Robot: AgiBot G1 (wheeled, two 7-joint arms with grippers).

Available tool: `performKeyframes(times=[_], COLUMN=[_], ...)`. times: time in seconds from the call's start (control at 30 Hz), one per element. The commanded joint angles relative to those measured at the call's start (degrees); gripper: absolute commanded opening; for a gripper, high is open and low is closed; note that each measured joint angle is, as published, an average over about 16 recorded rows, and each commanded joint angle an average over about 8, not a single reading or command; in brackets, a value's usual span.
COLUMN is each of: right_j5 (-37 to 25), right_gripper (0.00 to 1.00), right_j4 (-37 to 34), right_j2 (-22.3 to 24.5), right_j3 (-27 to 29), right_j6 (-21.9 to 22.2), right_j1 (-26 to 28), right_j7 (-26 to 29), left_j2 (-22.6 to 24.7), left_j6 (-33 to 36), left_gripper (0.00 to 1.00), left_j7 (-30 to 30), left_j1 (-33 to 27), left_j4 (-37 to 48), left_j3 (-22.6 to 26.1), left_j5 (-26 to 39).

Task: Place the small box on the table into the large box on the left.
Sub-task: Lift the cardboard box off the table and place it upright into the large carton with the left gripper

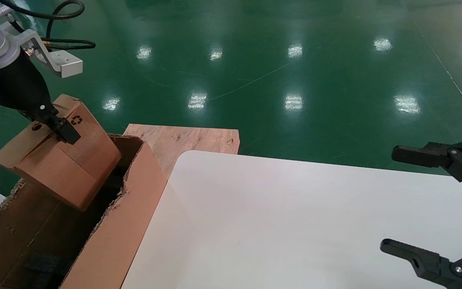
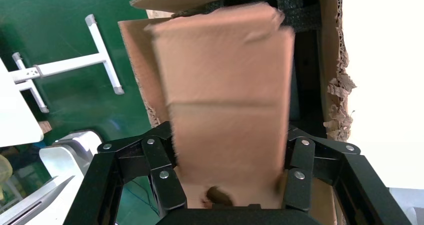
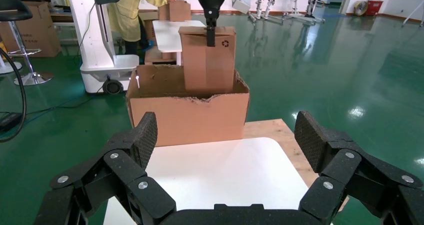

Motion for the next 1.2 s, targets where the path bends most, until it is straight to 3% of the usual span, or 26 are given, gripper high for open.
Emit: performKeyframes(times=[0.03, 0.6, 1.2], right_j5=[0.0, 0.0, 0.0], right_gripper=[1.00, 1.00, 1.00], right_j4=[0.0, 0.0, 0.0], right_j2=[0.0, 0.0, 0.0], right_j3=[0.0, 0.0, -0.1], right_j6=[0.0, 0.0, 0.0], right_j1=[0.0, 0.0, 0.0], right_j7=[0.0, 0.0, 0.0], left_j2=[0.0, 1.9, 3.4], left_j6=[0.1, -0.9, -5.9], left_gripper=[0.00, 0.00, 0.00], left_j7=[0.5, 1.2, 5.3], left_j1=[0.5, 8.1, 17.5], left_j4=[0.7, 9.0, 20.5], left_j3=[0.4, 4.0, 6.7], left_j5=[-0.8, -4.2, -1.3])
